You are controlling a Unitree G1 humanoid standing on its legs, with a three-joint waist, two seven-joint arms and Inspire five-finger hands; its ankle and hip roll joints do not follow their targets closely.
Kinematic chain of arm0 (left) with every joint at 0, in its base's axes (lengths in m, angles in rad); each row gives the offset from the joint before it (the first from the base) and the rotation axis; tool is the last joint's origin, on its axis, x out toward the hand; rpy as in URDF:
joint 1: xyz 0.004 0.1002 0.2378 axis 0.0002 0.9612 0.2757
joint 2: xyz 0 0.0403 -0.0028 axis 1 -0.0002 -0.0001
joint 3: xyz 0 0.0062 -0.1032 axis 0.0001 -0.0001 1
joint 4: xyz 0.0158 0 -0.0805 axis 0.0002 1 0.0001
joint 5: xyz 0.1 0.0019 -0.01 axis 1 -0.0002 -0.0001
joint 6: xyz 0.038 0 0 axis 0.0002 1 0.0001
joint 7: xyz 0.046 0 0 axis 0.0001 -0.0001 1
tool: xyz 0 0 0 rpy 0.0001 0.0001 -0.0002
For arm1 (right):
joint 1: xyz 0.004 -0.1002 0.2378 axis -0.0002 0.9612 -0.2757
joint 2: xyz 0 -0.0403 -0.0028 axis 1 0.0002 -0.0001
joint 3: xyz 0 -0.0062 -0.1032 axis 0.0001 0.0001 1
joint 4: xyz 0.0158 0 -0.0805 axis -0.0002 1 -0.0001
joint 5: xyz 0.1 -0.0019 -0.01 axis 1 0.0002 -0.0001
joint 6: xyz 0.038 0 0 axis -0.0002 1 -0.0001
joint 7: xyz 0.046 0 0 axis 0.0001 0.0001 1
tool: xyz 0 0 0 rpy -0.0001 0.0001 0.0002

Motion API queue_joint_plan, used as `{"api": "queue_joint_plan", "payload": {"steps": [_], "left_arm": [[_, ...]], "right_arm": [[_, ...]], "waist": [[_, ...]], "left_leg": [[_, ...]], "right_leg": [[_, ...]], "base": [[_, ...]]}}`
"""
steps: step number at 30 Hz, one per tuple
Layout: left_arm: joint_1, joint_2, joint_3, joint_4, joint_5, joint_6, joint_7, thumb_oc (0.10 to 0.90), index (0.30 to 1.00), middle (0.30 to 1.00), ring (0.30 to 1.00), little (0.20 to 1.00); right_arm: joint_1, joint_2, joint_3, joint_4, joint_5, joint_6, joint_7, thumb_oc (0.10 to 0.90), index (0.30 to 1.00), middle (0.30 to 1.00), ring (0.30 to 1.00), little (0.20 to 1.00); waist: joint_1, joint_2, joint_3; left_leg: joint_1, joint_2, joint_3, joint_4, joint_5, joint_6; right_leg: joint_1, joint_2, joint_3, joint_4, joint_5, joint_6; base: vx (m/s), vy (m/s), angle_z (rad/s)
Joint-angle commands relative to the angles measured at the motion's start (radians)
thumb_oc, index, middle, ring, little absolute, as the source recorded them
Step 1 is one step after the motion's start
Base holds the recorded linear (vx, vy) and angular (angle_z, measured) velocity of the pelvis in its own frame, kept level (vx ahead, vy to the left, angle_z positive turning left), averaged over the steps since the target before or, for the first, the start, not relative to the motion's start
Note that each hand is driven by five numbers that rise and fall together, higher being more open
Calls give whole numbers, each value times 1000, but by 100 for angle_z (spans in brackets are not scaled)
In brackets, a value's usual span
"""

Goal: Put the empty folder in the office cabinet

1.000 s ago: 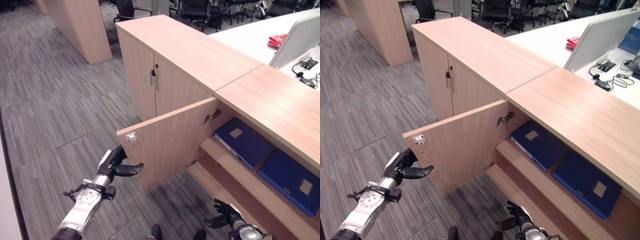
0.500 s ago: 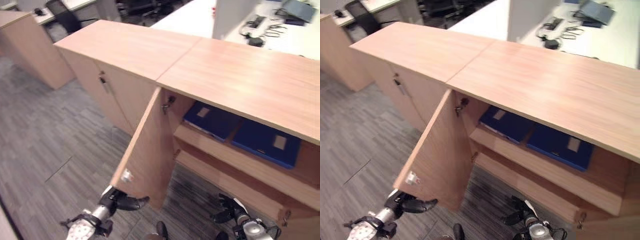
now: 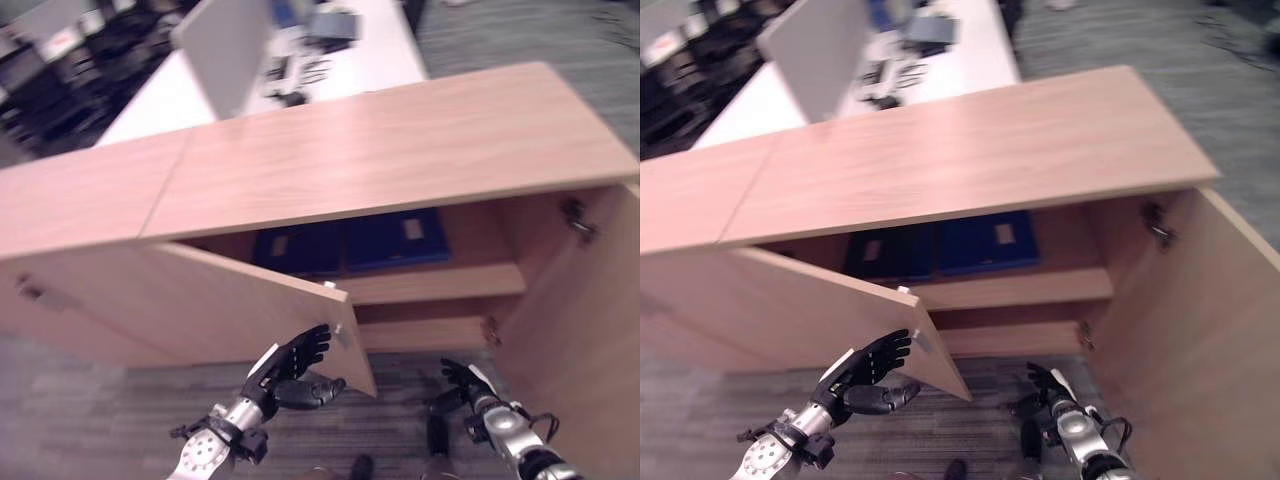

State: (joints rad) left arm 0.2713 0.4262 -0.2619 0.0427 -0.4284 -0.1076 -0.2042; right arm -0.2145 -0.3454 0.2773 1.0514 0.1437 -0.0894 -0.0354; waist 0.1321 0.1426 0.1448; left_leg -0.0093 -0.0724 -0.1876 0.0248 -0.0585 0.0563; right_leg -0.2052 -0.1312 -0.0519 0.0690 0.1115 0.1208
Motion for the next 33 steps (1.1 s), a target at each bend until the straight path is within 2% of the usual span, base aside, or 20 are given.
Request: {"api": "queue_joint_plan", "payload": {"steps": [1,4,7,8,10,11,14,16,19,20,24,27,30,33], "left_arm": [[-123,-34,39,-48,-38,-95,35,800,900,900,900,900],[-148,-41,49,-10,-25,-102,63,800,900,900,900,900],[-371,-55,91,271,50,-103,223,800,900,900,900,900],[-373,-55,90,274,50,-104,224,800,900,900,900,900],[-553,7,83,481,138,-92,298,800,900,900,900,900],[-556,7,82,484,137,-93,298,800,900,900,900,900],[-708,104,71,699,200,-71,335,800,900,900,900,900],[-767,156,77,795,188,-67,330,800,900,900,900,900],[-813,204,79,855,181,-69,324,800,900,900,900,900],[-853,248,81,905,175,-68,315,800,900,900,900,900],[-919,313,79,981,196,-62,315,800,900,900,900,900],[-925,322,102,986,172,-64,323,800,900,900,900,900],[-867,291,133,913,137,-80,332,800,900,900,900,900],[-717,193,175,698,66,-110,330,800,900,900,900,900]], "right_arm": [[14,0,34,-62,29,-32,11,800,900,900,900,900],[30,7,32,-85,30,-28,13,800,900,900,900,900],[110,38,16,-127,56,-16,12,800,900,900,900,900],[109,38,15,-127,56,-16,12,800,900,900,900,900],[124,39,5,-130,79,-16,10,800,900,900,900,900],[124,39,4,-130,79,-16,10,800,900,900,900,900],[131,37,12,-140,95,-24,20,800,900,900,900,900],[137,32,17,-159,105,-30,30,800,900,900,900,900],[149,28,21,-181,115,-38,39,800,900,900,900,900],[157,25,28,-184,116,-42,46,800,900,900,900,900],[167,20,36,-173,105,-45,56,800,900,900,900,900],[171,22,27,-154,108,-44,54,800,900,900,900,900],[170,35,13,-134,117,-44,49,800,900,900,900,900],[173,53,-14,-127,126,-46,44,800,900,900,900,900]], "waist": [[-56,-44,-17],[-72,-52,-21],[-145,-87,-52],[-144,-87,-50],[-181,-102,-63],[-180,-102,-61],[-209,-110,-71],[-221,-117,-74],[-228,-126,-78],[-233,-132,-80],[-240,-147,-81],[-236,-152,-78],[-226,-158,-72],[-207,-162,-58]], "left_leg": [[8,46,125,-52,22,-96],[30,50,147,-74,26,-94],[77,64,209,-112,25,-86],[77,64,209,-112,24,-86],[91,65,229,-112,16,-82],[92,65,229,-112,16,-82],[102,65,256,-112,8,-76],[108,64,275,-112,4,-73],[112,64,293,-112,0,-69],[117,63,306,-112,-4,-67],[122,61,324,-112,-10,-61],[122,60,327,-112,-13,-57],[124,56,328,-112,-17,-51],[124,53,320,-112,-14,-44]], "right_leg": [[229,31,-76,-150,-123,9],[233,31,-75,-148,-121,10],[238,29,-72,-128,-118,14],[239,29,-72,-128,-119,15],[238,27,-69,-108,-120,20],[239,27,-68,-108,-121,20],[227,26,-57,-86,-118,31],[217,24,-48,-75,-114,40],[209,21,-39,-68,-109,49],[202,18,-34,-65,-103,57],[194,9,-27,-66,-89,72],[185,2,-28,-58,-82,81],[180,-8,-42,-45,-77,85],[176,-7,-63,-8,-90,85]], "base": [[100,22,-42],[81,19,-4],[92,54,-22],[58,50,-16],[36,56,-22],[43,68,-12],[29,71,-23],[12,82,-35],[9,58,-44],[17,59,-40],[4,48,-14],[-24,41,-21],[-23,17,-15],[-37,-1,6]]}}
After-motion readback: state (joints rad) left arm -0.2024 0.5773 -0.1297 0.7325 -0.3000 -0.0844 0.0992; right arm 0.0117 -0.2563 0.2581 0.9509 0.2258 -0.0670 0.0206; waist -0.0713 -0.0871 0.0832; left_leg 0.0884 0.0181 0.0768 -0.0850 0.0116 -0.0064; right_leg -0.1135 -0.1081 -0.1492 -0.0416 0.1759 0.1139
